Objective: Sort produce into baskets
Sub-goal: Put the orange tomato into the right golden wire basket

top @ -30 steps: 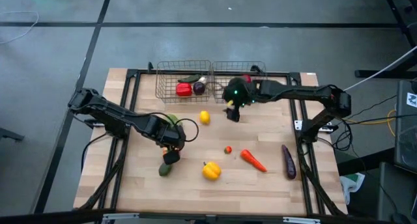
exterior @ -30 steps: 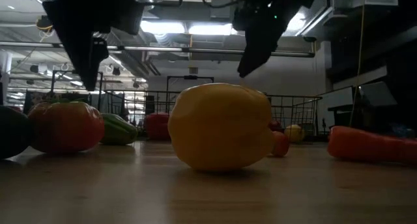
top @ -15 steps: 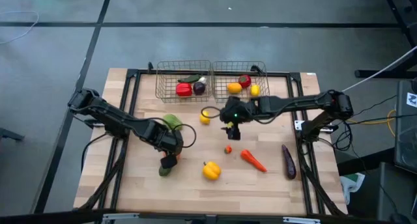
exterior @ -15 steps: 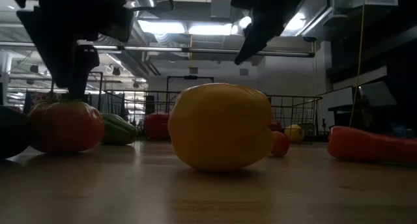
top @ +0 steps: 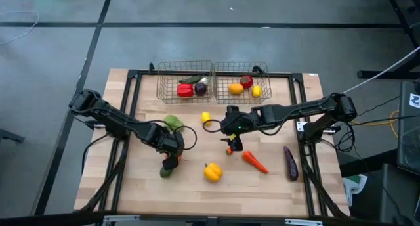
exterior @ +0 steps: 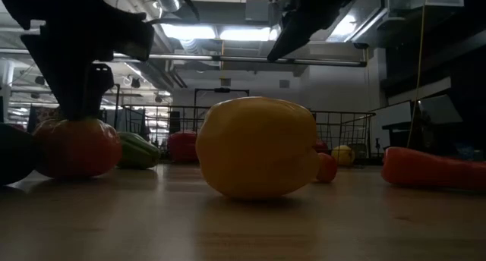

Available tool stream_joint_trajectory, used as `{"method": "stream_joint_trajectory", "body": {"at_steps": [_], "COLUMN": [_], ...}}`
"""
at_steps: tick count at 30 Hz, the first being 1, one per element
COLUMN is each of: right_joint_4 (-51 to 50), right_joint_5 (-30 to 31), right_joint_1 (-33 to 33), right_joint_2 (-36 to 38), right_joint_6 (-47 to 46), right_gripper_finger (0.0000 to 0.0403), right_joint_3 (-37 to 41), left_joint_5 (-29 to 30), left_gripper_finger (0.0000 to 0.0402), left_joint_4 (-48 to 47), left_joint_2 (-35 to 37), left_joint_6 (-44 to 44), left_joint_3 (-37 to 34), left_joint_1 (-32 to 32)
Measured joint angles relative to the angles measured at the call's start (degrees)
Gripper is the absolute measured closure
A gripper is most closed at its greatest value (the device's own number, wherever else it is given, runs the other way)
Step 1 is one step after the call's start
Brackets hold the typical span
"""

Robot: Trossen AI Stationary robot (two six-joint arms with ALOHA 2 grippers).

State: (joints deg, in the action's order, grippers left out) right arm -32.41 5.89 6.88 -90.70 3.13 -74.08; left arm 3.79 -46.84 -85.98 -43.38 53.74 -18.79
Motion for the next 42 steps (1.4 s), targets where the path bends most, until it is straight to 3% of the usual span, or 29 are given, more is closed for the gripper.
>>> {"method": "stream_joint_trajectory", "body": {"at_steps": [11, 29, 42], "right_joint_4": [0.0, 0.4, -6.8], "right_joint_5": [0.1, -1.6, -0.3], "right_joint_1": [-0.1, 0.2, 3.2], "right_joint_2": [0.0, 0.5, 11.9], "right_joint_6": [-0.1, -0.1, -0.1], "right_gripper_finger": [0.0078, 0.0078, 0.0078], "right_joint_3": [0.0, 0.0, 0.0], "left_joint_5": [0.4, 1.2, 2.0], "left_gripper_finger": [0.0024, 0.0024, 0.0048], "left_joint_4": [1.8, 3.1, 7.4], "left_joint_2": [-4.1, -4.5, -4.6], "left_joint_6": [2.4, 2.8, 1.2], "left_joint_3": [0.2, 0.1, -0.1], "left_joint_1": [0.0, 0.0, 0.0]}}
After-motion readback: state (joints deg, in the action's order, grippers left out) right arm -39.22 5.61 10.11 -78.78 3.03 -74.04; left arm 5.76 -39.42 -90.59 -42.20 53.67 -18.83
